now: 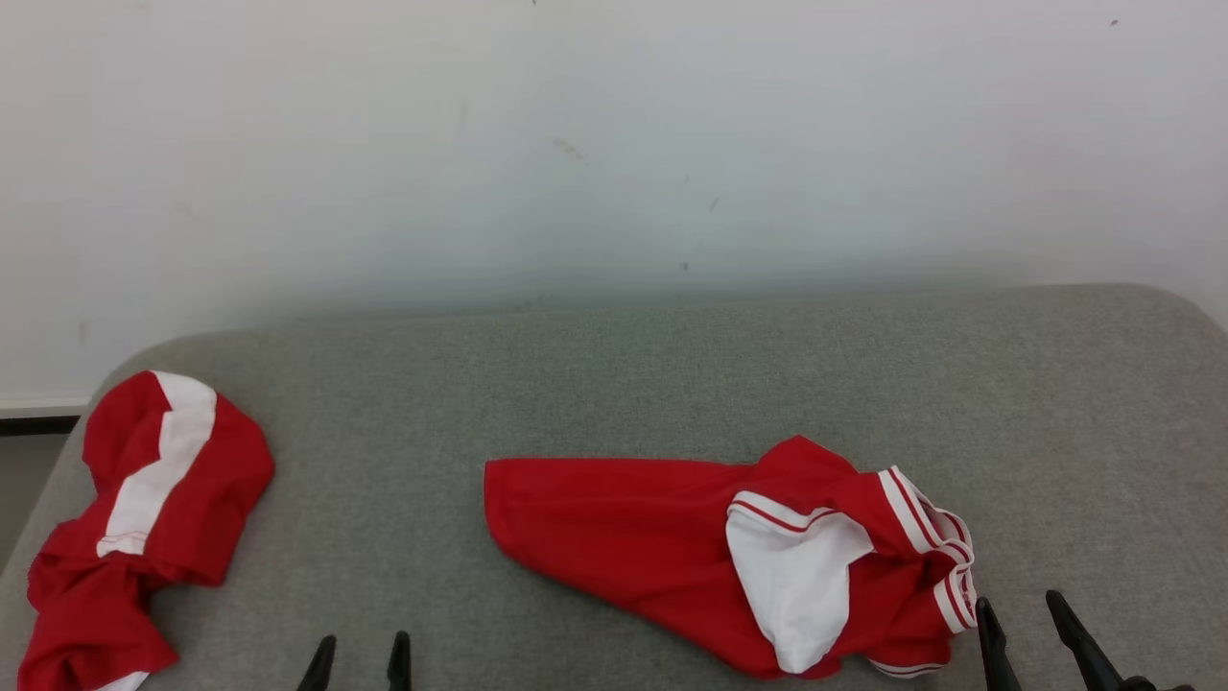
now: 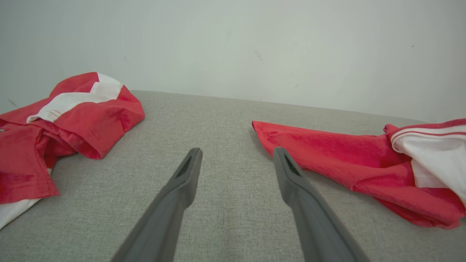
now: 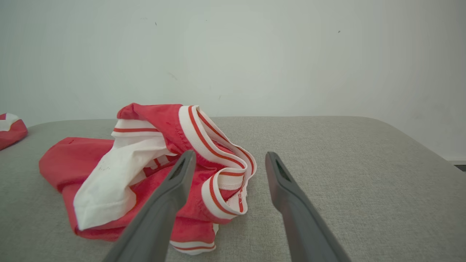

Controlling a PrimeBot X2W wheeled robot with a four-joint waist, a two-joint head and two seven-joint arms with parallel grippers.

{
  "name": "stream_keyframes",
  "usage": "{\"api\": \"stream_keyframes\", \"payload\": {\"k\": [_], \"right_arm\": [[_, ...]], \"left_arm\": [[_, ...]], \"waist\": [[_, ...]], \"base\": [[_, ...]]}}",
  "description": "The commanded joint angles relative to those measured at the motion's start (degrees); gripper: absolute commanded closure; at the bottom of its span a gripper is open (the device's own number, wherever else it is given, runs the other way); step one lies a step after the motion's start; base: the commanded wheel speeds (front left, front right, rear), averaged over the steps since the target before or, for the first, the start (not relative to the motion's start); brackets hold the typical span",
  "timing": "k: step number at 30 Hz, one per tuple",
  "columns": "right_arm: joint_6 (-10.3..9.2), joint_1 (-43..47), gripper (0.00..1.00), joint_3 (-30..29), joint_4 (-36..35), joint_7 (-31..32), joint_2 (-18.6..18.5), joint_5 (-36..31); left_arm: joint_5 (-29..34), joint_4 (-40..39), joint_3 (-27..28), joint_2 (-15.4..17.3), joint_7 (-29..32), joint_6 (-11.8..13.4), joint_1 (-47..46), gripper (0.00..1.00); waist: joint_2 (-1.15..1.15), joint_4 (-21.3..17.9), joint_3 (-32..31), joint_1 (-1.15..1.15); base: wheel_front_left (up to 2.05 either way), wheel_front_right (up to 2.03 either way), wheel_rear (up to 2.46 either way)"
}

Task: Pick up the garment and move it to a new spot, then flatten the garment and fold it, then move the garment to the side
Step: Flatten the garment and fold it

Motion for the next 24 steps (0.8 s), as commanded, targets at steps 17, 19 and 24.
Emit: {"api": "stream_keyframes", "payload": {"k": [17,19,24], "right_arm": [[-0.1,-1.4,0.0,1.2,-0.7,0.0,-0.6,0.9],[-0.1,-1.9,0.0,1.6,-0.8,0.0,-0.7,0.8],[-0.1,-2.7,0.0,2.2,-1.4,0.0,-1.0,0.8]], "left_arm": [[1.4,0.4,-5.6,-0.1,0.0,-2.8,-4.3,0.0],[-0.4,1.0,-8.4,-0.1,0.0,-3.2,-6.0,0.0],[-5.1,5.5,-16.4,0.0,0.5,-4.4,-11.7,0.0]], "waist": [[0.0,-0.6,1.3,0.0],[0.0,-1.4,1.8,0.0],[0.0,-3.7,3.2,0.0]], "base": [[0.0,0.0,0.0],[0.0,0.0,0.0],[0.0,0.0,0.0]]}}
